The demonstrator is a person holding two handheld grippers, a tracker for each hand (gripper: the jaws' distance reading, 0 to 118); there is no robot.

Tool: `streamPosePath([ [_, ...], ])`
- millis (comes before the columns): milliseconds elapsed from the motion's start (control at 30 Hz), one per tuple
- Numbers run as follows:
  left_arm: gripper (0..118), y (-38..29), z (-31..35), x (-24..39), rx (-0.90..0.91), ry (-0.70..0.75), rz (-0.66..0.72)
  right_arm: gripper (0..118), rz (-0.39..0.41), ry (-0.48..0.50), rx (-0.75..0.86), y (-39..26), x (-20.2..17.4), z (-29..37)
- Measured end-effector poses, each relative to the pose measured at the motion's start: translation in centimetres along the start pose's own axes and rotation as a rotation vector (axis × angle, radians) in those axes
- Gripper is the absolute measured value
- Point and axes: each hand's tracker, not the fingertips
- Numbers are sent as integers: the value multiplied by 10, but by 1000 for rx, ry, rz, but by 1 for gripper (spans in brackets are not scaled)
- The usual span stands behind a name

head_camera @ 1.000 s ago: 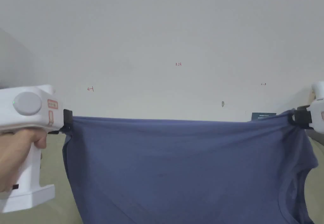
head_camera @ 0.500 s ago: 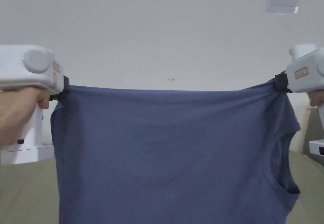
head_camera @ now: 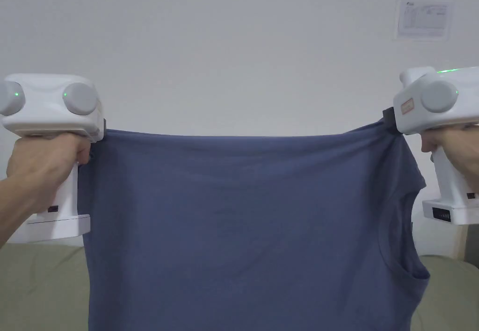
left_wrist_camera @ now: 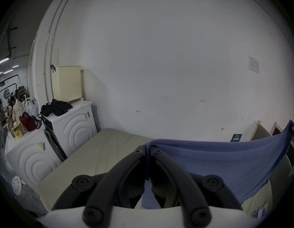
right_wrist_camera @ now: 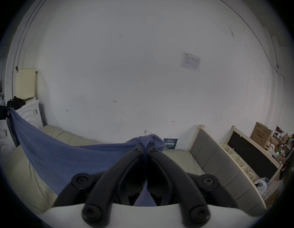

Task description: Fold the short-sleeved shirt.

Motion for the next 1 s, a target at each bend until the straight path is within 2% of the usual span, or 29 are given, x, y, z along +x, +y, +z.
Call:
streamPosePath([
  [300,1,-43,-50,34,10,27,0,4,-18,-19,18,-19,-9,-69],
  [600,1,-120,-50,48,-86,11,-40,4,13,-14,-92,-83,-3,-101],
  [633,1,-130,-46,47,-98,-1,-35,4,14,-11,-101,-92,-1,-100],
  [667,1,-119,-89,47,-107,2,-43,4,10,-5,-109,-102,1,-97],
  [700,1,-124,-94,45,-115,-7,-44,4,9,7,-127,-111,2,-93],
  [800,1,-149,-82,37,-149,-41,-59,4,42,18,-171,-143,8,-74],
  [1000,1,-202,-40,12,-217,-66,-102,4,34,83,-236,-205,16,-6],
])
